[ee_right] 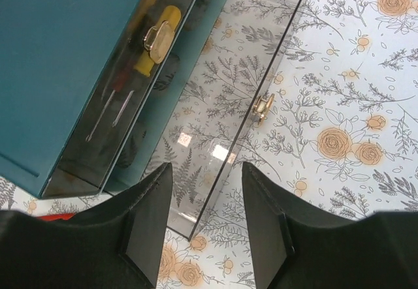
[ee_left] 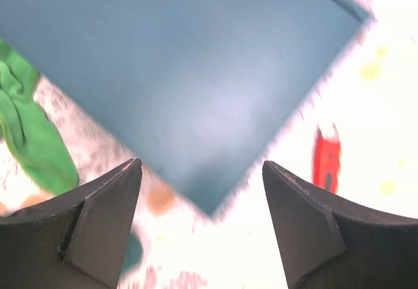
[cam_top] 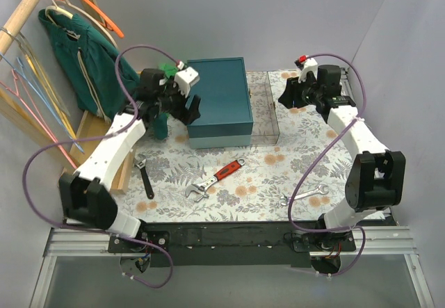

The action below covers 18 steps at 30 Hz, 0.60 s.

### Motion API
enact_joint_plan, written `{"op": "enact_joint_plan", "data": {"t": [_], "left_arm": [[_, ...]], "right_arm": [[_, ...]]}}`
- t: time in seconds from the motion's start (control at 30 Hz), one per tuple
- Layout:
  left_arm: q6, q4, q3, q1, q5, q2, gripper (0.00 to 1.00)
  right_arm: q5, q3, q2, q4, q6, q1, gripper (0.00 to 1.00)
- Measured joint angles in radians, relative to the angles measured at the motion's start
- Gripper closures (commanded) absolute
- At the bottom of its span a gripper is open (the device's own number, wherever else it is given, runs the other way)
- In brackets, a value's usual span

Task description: Sort the tools into containers

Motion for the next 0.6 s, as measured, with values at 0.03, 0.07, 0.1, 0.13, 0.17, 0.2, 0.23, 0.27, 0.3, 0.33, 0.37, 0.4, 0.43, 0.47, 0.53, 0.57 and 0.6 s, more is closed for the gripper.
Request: {"op": "enact_joint_plan", "data": {"t": [0.03, 0.07, 0.1, 0.13, 0.17, 0.2, 0.23, 0.27, 0.3, 0.33, 0.37, 0.4, 0.43, 0.47, 0.53, 0.57, 0.6], "left_arm": [[0.04, -0.03, -0.055, 0.001, 0.014, -0.074, 0.26], [0.072, -0.055, -0.089, 0.001, 0.025, -0.122, 0.25], [0.111, -0.082, -0.133, 0.001, 0.039, -0.177, 0.25], [0.148, -0.106, -0.177, 0.001, 0.052, -0.231, 0.25], [0.194, -0.135, -0.225, 0.001, 0.064, -0.283, 0.25], [0.233, -0.158, -0.27, 0.001, 0.075, -0.322, 0.26], [0.269, -0.177, -0.317, 0.0, 0.081, -0.355, 0.27], [0.301, -0.203, -0.36, 0.0, 0.084, -0.375, 0.27], [0.322, -0.226, -0.39, 0.0, 0.083, -0.382, 0.28], [0.343, -0.245, -0.426, -0.004, 0.081, -0.384, 0.28], [0.364, -0.261, -0.47, -0.01, 0.074, -0.383, 0.28], [0.374, -0.271, -0.497, -0.013, 0.069, -0.381, 0.27], [0.385, -0.275, -0.533, -0.021, 0.056, -0.381, 0.27], [0.394, -0.275, -0.567, -0.031, 0.044, -0.385, 0.27], [0.403, -0.283, -0.628, -0.063, 0.014, -0.394, 0.27], [0.403, -0.283, -0.648, -0.082, 0.002, -0.398, 0.27], [0.396, -0.28, -0.665, -0.1, -0.008, -0.403, 0.27]], "right_arm": [[-0.007, -0.021, -0.021, 0.001, -0.005, 0.0, 0.45], [-0.01, -0.033, -0.035, 0.001, -0.01, 0.0, 0.45], [-0.013, -0.045, -0.05, 0.0, -0.016, 0.0, 0.44], [-0.017, -0.055, -0.063, -0.002, -0.024, 0.0, 0.44], [-0.022, -0.063, -0.076, -0.002, -0.034, 0.0, 0.44], [-0.026, -0.066, -0.087, -0.005, -0.045, 0.0, 0.44], [-0.031, -0.067, -0.097, -0.005, -0.053, 0.0, 0.44], [-0.035, -0.067, -0.109, -0.006, -0.063, 0.0, 0.43], [-0.039, -0.067, -0.124, -0.009, -0.069, 0.0, 0.43], [-0.045, -0.067, -0.137, -0.015, -0.073, 0.005, 0.43], [-0.051, -0.067, -0.151, -0.023, -0.079, 0.008, 0.43], [-0.056, -0.067, -0.165, -0.032, -0.088, 0.012, 0.43], [-0.059, -0.067, -0.177, -0.044, -0.098, 0.02, 0.42], [-0.059, -0.067, -0.188, -0.056, -0.107, 0.03, 0.41], [-0.058, -0.067, -0.213, -0.085, -0.134, 0.07, 0.41], [-0.057, -0.067, -0.222, -0.097, -0.144, 0.089, 0.41], [-0.054, -0.068, -0.233, -0.112, -0.155, 0.118, 0.41]]}}
